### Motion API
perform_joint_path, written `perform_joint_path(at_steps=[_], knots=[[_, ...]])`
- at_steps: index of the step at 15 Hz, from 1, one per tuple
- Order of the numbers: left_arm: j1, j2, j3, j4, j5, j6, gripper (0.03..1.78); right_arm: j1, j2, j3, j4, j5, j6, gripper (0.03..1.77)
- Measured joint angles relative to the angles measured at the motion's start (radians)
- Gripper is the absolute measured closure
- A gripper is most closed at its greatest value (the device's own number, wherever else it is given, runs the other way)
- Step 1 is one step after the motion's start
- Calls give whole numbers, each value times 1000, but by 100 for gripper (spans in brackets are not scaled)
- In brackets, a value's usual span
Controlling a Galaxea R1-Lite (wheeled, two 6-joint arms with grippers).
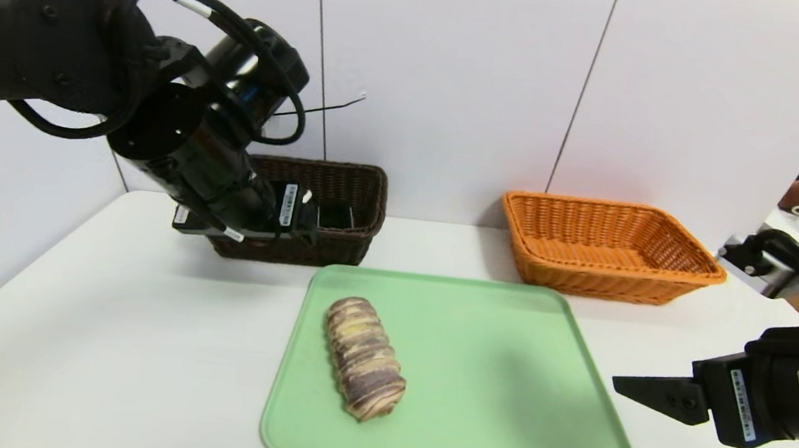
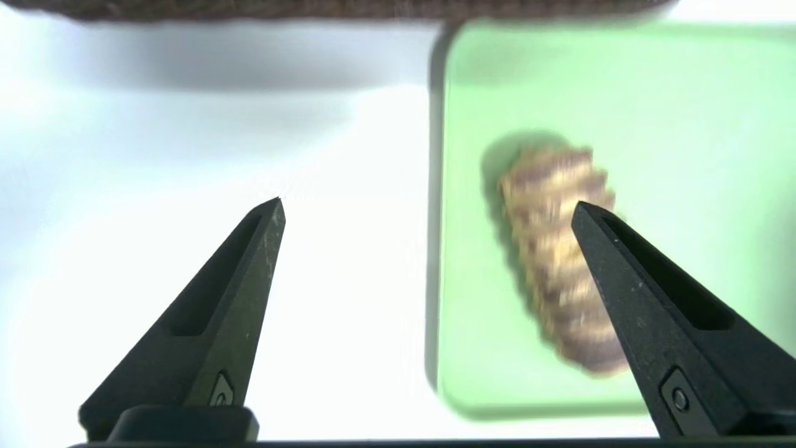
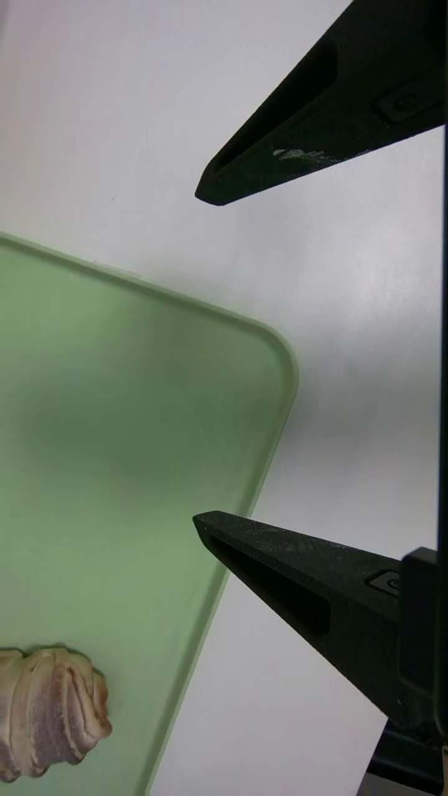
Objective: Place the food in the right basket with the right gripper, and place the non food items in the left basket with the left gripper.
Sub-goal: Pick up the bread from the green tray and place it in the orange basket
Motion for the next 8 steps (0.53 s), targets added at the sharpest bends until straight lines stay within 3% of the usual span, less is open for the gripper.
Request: perform_joint_path(at_steps=[4,8], knots=[[-4,-128,161,-3,-65,129,15,45,66,-80,0,-2,22,10],[-3,-246,289,-5,-109,253,14,131,190,-218,0,-5,116,10]])
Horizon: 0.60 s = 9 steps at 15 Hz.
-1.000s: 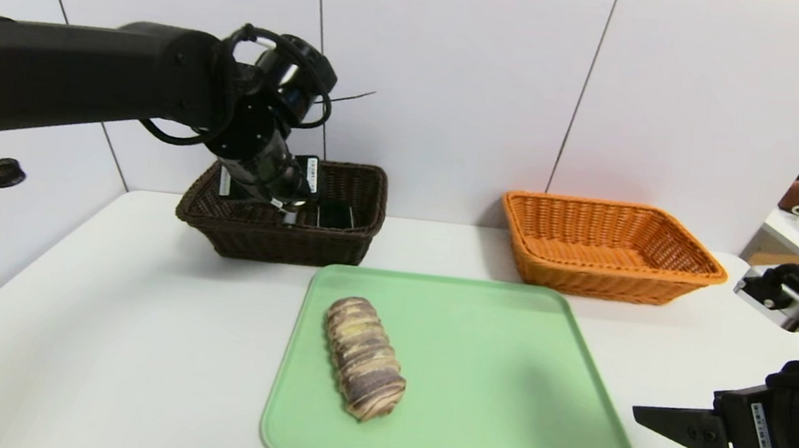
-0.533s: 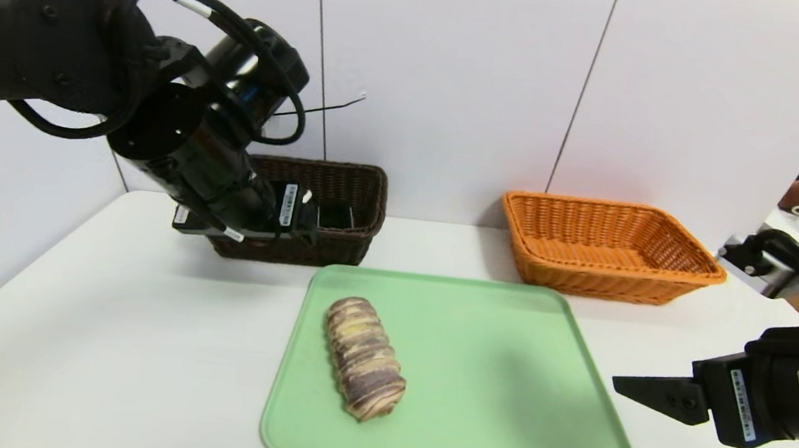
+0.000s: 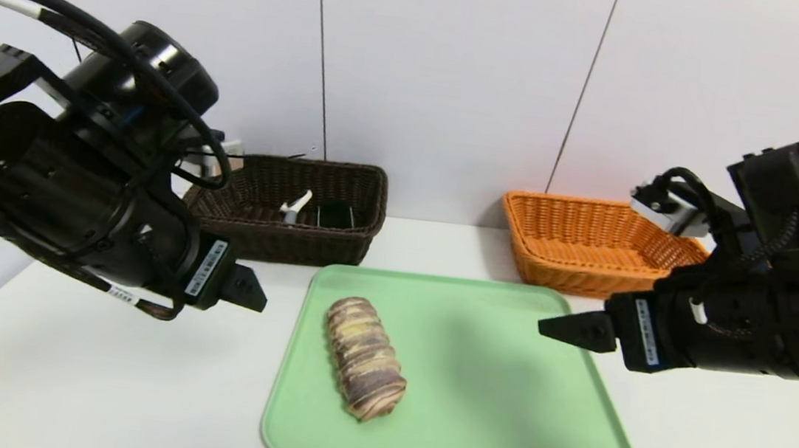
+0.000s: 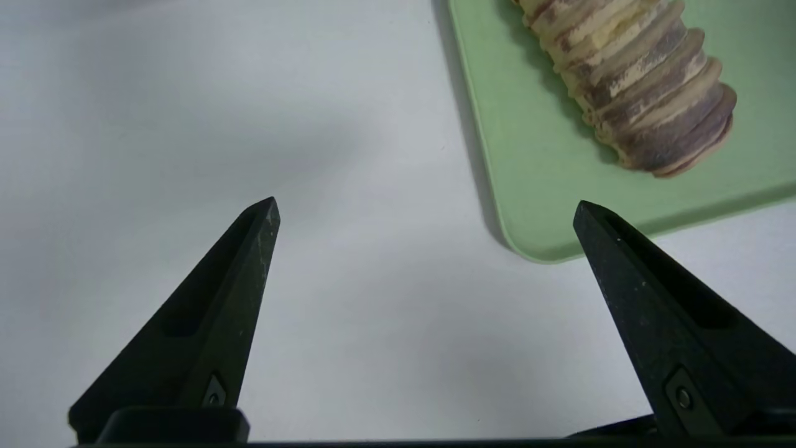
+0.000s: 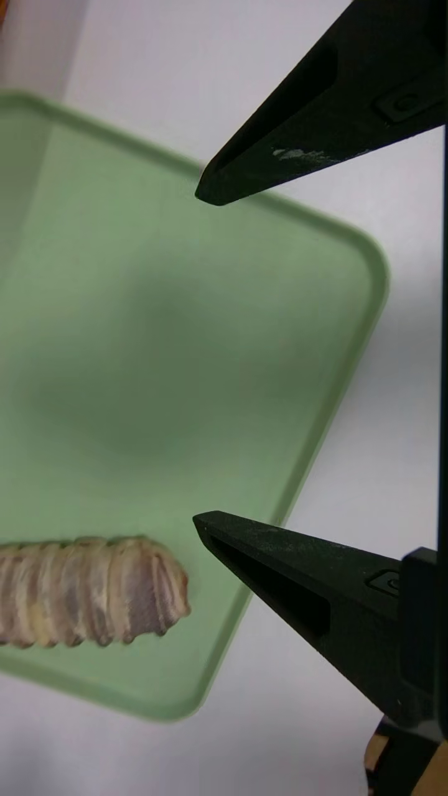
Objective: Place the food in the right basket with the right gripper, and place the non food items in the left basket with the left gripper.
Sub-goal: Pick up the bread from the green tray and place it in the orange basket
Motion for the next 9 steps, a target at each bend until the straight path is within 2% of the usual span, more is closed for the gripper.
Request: perform_joint_path(at_steps=[4,7,9], knots=[[0,-80,77,-1,-66,72,12,103,136,-131,4,-15,124,10],[0,-126,123,-4,-80,114,12,204,235,-206,9,-84,205,10],[0,-151,151,-4,-81,135,12,264,299,-256,12,-105,250,10]])
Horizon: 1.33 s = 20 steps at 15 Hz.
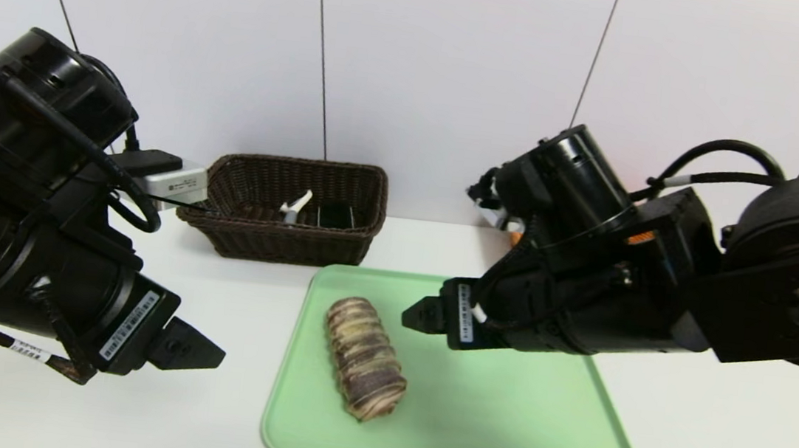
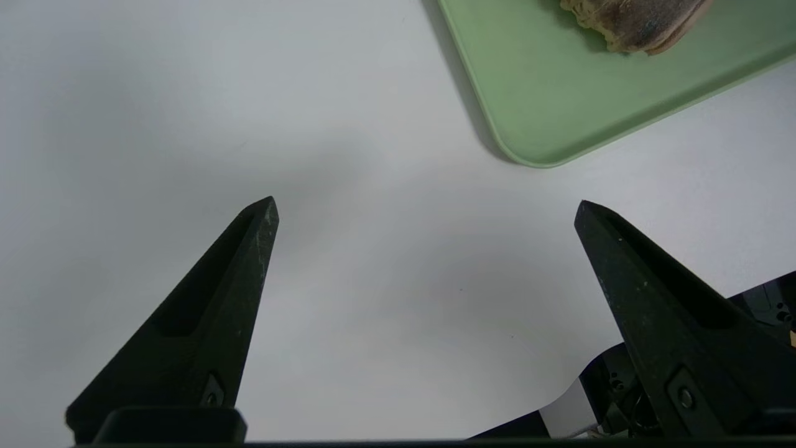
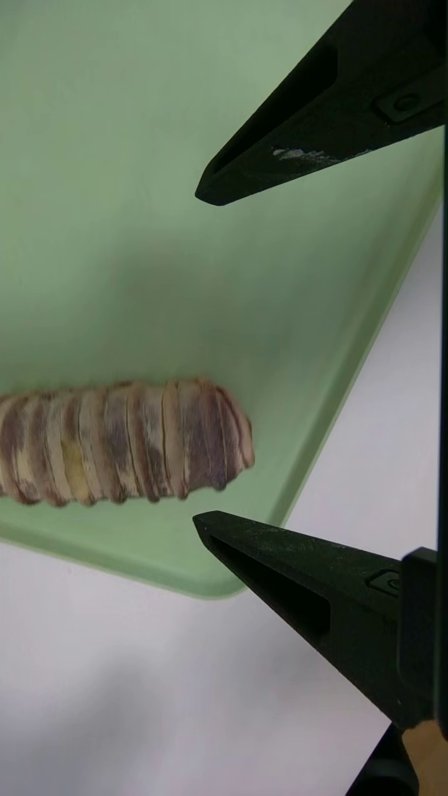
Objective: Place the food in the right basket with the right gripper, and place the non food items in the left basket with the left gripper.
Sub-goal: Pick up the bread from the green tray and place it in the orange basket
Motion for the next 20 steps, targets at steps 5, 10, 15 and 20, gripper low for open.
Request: perform_joint_path(at_steps=[5,10,15,20], knots=[[0,-65,64,0,0,41,12,67,133,-79,2,-73,22,10],[0,-105,117,-25,-1,55,12,95,239,-148,2,-138,13,10],[0,-116,135,-44,-2,74,12,110,330,-216,6,-174,8,10],[-1,-116,139,-49,-2,76,12,120,395,-254,7,-194,-11,10]])
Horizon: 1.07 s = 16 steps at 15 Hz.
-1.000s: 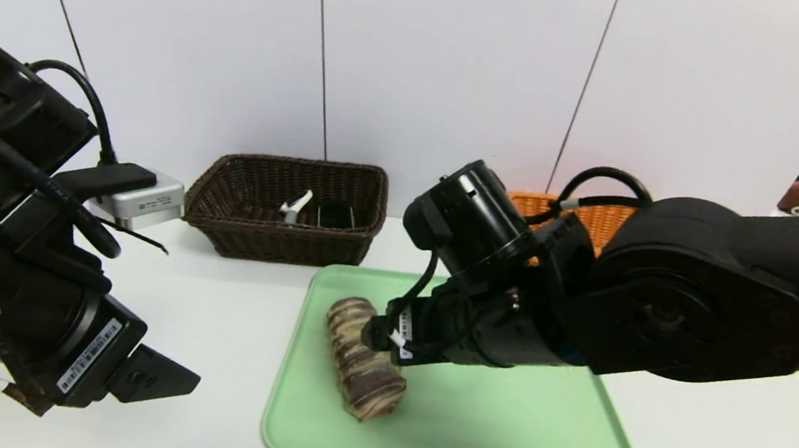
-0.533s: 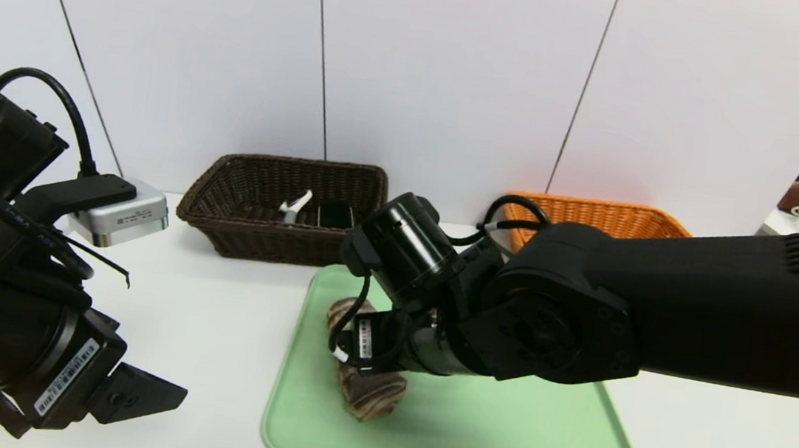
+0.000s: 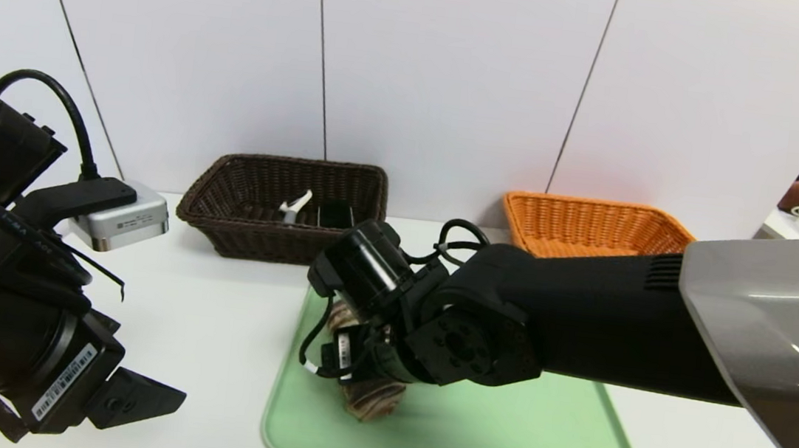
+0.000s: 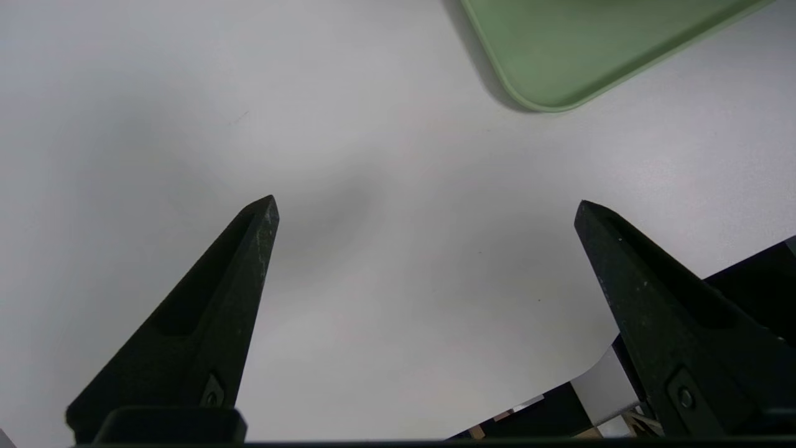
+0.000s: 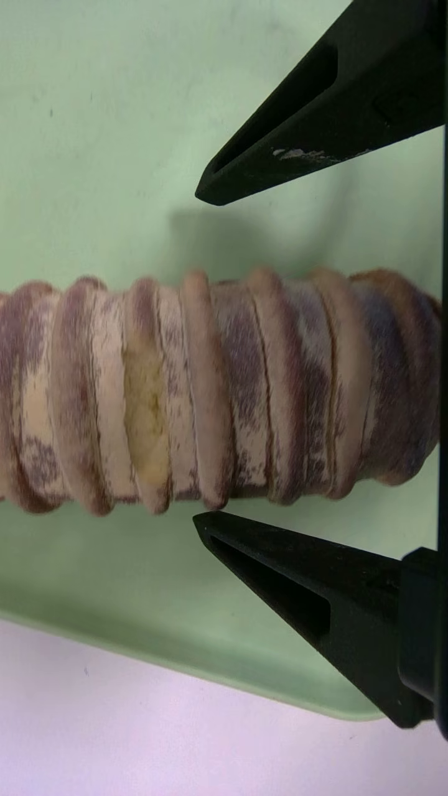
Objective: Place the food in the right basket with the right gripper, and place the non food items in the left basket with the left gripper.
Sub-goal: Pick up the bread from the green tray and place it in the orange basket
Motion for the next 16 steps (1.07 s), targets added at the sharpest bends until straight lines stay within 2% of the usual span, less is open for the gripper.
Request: perform_joint_path(at_steps=[5,9,12,13,14,16], knots=[[0,3,1,-11,0,0,12,17,32,-24,1,-2,-4,10],[0,4,1,-12,0,0,12,23,29,-28,1,-4,-4,70],[0,4,0,-13,0,0,12,22,16,-29,2,-3,-3,101],[0,4,0,-13,0,0,12,21,7,-29,1,-3,-3,118],[0,3,0,-13,0,0,12,18,-3,-29,1,-3,0,164],[0,3,0,-13,0,0,12,4,-27,-26,2,-3,3,168]])
